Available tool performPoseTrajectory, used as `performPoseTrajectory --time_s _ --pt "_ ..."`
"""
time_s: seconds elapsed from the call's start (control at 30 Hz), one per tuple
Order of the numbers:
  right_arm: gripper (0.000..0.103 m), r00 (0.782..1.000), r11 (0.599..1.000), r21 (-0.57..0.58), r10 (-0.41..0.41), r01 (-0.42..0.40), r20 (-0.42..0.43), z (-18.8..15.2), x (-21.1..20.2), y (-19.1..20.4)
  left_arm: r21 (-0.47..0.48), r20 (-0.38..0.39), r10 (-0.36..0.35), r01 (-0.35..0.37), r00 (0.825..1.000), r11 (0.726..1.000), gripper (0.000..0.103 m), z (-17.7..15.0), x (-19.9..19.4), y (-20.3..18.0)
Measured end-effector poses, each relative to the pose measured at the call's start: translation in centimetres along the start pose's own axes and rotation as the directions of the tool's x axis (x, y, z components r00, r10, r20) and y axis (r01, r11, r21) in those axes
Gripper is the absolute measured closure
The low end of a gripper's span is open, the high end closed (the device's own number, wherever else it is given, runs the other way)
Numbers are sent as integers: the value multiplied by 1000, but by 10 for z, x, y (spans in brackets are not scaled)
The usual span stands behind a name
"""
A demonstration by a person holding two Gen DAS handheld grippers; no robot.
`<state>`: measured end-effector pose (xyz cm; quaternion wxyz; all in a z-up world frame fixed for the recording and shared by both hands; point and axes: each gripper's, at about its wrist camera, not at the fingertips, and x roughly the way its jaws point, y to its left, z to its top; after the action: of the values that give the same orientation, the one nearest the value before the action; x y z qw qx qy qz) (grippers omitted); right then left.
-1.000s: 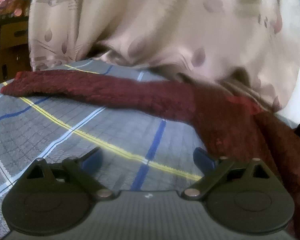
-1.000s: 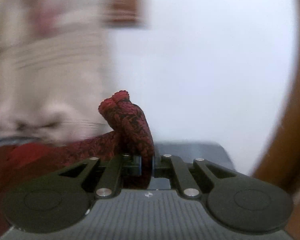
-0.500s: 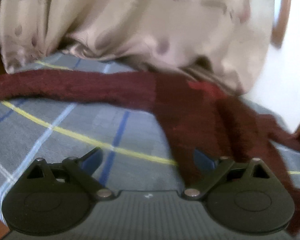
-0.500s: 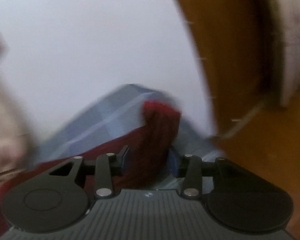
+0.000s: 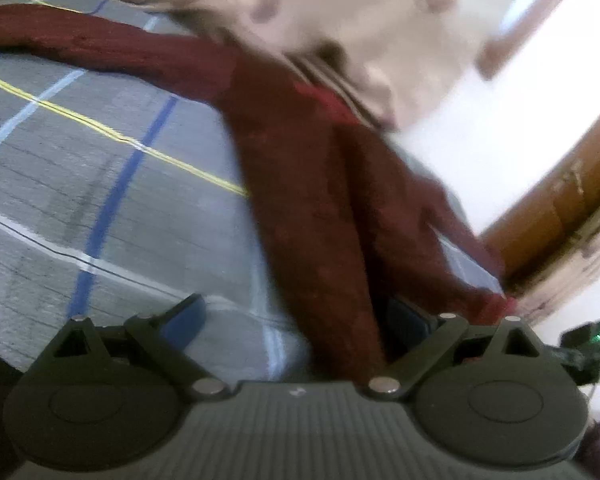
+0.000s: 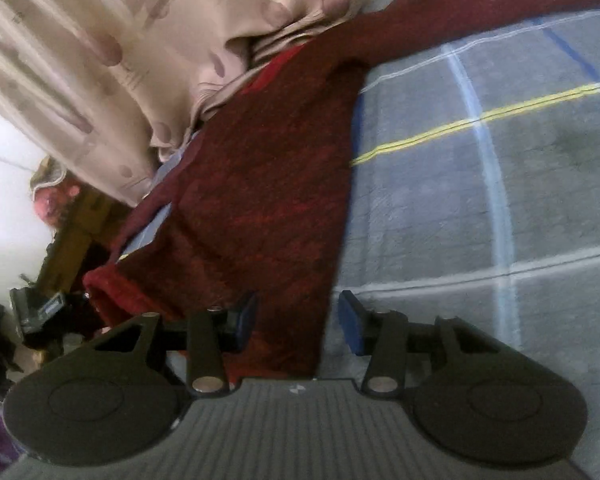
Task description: Fold small clothes
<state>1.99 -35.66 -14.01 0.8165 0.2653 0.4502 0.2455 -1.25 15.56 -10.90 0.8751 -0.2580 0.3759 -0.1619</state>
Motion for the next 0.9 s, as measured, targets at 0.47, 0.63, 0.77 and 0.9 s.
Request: performPoseTrajectory --time_s 0.47,0.63,0.77,0.9 --pt "89 998 991 116 67 -65 -10 -6 30 -11 -242 -50 -255 236 966 941 65 -16 38 15" --pt "90 998 989 134 67 -68 14 -6 29 -4 -242 -50 -219 201 974 949 92 -12 34 18" --pt "90 994 979 178 88 -99 72 -5 12 0 -137 1 -175 173 985 975 92 12 -11 1" --pt "90 986 983 145 90 -110 139 -1 -23 17 -13 54 -99 100 994 995 93 33 -62 -12"
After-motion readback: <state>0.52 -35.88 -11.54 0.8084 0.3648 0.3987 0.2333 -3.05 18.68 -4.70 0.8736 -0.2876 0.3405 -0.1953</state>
